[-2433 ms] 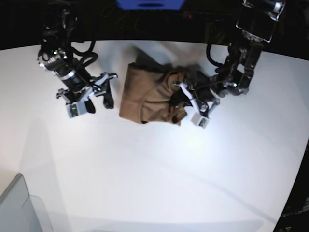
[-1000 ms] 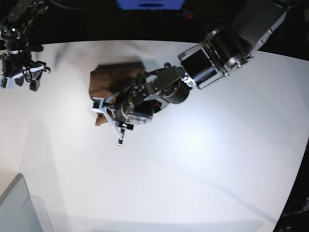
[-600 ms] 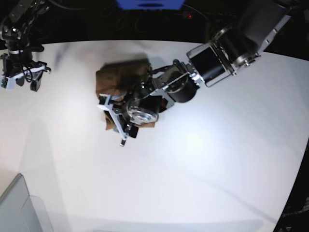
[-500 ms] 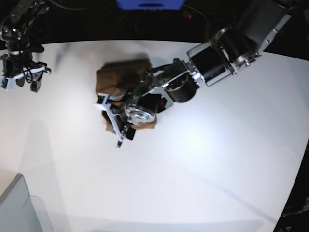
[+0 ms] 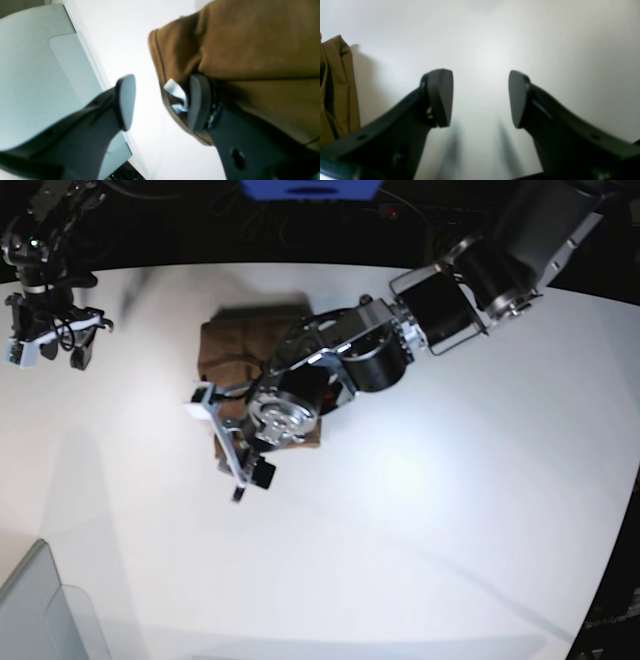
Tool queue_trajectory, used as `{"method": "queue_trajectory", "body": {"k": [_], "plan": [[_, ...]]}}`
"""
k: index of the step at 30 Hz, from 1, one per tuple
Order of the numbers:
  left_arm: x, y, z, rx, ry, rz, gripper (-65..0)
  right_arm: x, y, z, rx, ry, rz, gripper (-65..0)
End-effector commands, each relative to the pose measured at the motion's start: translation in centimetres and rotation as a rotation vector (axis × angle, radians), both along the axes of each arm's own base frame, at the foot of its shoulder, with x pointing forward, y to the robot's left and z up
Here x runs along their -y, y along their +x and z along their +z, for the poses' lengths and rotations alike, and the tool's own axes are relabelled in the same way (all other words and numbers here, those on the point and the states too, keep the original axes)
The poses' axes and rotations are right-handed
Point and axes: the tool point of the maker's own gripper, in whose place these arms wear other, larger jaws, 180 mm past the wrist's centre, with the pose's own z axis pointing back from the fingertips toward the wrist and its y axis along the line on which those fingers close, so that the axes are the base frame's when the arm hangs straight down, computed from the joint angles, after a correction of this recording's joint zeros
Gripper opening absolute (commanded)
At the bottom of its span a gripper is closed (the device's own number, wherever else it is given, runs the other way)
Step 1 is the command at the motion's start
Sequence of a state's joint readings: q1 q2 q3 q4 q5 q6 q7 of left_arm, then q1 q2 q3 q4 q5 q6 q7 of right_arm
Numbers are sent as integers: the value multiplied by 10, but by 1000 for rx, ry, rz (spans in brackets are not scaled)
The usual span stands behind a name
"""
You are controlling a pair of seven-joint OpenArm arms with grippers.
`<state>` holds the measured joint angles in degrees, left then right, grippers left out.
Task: Layout the t-shirt on the table in an organized manner, then fold the t-shirt properly
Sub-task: 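Press and tuck the bundle's edges with the left gripper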
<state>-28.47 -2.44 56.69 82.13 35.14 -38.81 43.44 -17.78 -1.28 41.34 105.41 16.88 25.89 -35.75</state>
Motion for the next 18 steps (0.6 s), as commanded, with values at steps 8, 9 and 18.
{"method": "queue_trajectory", "body": {"k": [8,9,18], "plan": [[-10,18,25,36,-75,58,-335,1,7,15,54,-21,13,-294],[-12,20,29,30,-104,79,-335,1,7,15,54,-21,13,-294],[-12,20,54,-84,-321,141,-335,1,7,14,52,-20,13,-294]]}}
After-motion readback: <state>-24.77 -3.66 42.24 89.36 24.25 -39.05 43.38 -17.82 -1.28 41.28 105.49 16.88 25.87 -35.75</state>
